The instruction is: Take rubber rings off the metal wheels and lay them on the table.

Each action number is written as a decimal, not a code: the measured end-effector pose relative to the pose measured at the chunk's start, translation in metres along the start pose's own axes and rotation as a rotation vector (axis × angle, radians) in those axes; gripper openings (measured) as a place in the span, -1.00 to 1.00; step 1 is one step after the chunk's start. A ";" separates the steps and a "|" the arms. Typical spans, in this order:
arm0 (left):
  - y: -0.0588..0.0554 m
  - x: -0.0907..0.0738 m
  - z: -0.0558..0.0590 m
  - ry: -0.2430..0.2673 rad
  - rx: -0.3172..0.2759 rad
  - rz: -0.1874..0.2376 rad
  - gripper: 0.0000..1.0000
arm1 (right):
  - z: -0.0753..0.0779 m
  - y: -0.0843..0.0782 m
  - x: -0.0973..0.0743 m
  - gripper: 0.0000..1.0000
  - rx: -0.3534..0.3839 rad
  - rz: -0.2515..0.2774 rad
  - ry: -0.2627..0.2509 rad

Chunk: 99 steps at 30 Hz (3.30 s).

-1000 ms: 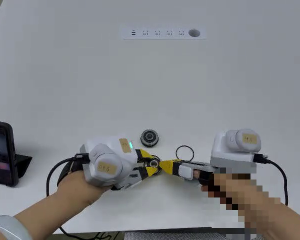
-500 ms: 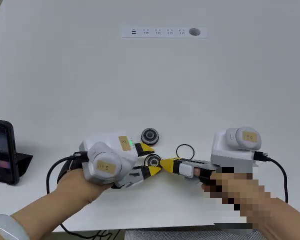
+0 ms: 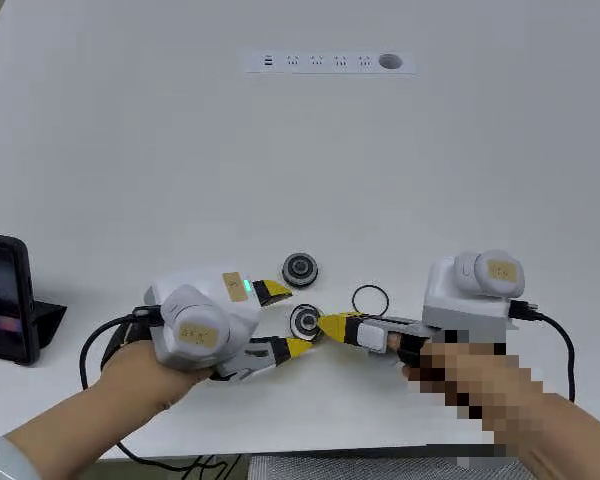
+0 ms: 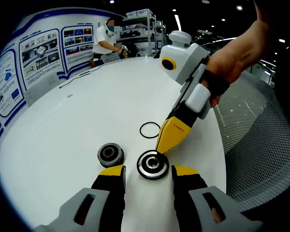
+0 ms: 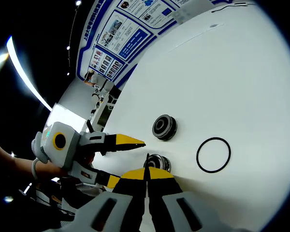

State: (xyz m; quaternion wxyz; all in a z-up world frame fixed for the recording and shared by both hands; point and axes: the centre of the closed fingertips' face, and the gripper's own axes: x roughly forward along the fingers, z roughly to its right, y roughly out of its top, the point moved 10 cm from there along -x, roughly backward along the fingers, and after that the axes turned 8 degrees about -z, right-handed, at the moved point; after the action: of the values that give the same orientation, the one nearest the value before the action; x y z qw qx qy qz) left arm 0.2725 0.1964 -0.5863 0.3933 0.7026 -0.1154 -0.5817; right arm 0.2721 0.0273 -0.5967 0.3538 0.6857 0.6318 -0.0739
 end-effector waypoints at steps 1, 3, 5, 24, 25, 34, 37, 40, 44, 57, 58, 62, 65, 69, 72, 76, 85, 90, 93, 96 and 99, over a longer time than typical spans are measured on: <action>-0.001 0.000 0.000 0.001 -0.003 0.000 -0.19 | -0.001 0.000 0.000 -0.96 0.001 0.001 0.002; -0.002 -0.001 0.000 0.005 -0.005 0.001 -0.16 | -0.002 -0.001 0.000 -0.96 0.002 0.003 0.006; -0.003 -0.002 0.000 0.007 -0.013 0.001 -0.11 | -0.004 -0.001 -0.001 -0.96 0.003 0.006 0.013; -0.016 -0.010 -0.008 0.052 -0.078 0.008 0.19 | -0.003 0.010 -0.019 -0.96 0.030 0.076 0.019; -0.017 -0.010 -0.008 0.055 -0.079 0.009 0.21 | -0.001 0.010 -0.021 -0.96 0.031 0.079 0.015; -0.018 -0.012 -0.010 0.067 -0.097 0.011 0.25 | 0.015 0.016 -0.039 -0.96 0.062 0.130 -0.029; -0.019 -0.012 -0.011 0.071 -0.103 0.014 0.25 | 0.021 0.016 -0.043 -0.96 0.074 0.141 -0.043; -0.019 -0.013 -0.012 0.074 -0.104 0.011 0.24 | 0.026 0.017 -0.046 -0.96 0.083 0.147 -0.062; -0.020 -0.015 -0.013 0.079 -0.102 0.010 0.22 | 0.035 0.016 -0.048 -0.96 0.096 0.143 -0.084; -0.020 -0.015 -0.013 0.082 -0.101 0.006 0.20 | 0.049 0.010 -0.049 -0.96 0.098 0.119 -0.150; -0.020 -0.015 -0.013 0.082 -0.102 0.006 0.19 | 0.049 0.010 -0.049 -0.95 0.094 0.119 -0.157; -0.020 -0.015 -0.013 0.082 -0.100 0.005 0.18 | 0.050 0.009 -0.050 -0.90 0.079 0.116 -0.182; -0.021 -0.015 -0.013 0.081 -0.101 0.005 0.18 | 0.051 0.010 -0.050 -0.89 0.059 0.114 -0.198; -0.021 -0.015 -0.013 0.082 -0.102 0.003 0.17 | 0.050 0.009 -0.049 -0.86 0.033 0.104 -0.218; -0.021 -0.016 -0.014 0.082 -0.104 0.005 0.16 | 0.050 0.010 -0.050 -0.85 0.023 0.105 -0.226; -0.021 -0.016 -0.015 0.085 -0.111 0.009 0.14 | 0.046 0.013 -0.050 -0.83 0.009 0.115 -0.218; -0.015 -0.015 -0.019 0.094 -0.112 0.020 0.04 | 0.036 0.021 -0.040 -0.83 -0.024 0.115 -0.181; -0.009 -0.013 -0.025 0.104 -0.107 0.028 -0.05 | 0.032 0.024 -0.034 -0.83 -0.033 0.111 -0.163; -0.003 -0.011 -0.028 0.108 -0.106 0.033 -0.06 | 0.030 0.026 -0.030 -0.83 -0.037 0.108 -0.155; 0.001 -0.008 -0.032 0.110 -0.102 0.037 -0.08 | 0.027 0.028 -0.026 -0.84 -0.041 0.106 -0.144; 0.005 -0.005 -0.033 0.109 -0.098 0.038 -0.10 | 0.024 0.030 -0.021 -0.84 -0.049 0.105 -0.135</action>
State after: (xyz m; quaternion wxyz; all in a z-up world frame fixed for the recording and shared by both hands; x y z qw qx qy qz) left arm 0.3027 0.2105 -0.5789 0.4438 0.7110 -0.0787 -0.5398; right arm 0.3037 -0.0023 -0.5907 0.4157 0.7023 0.5714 -0.0860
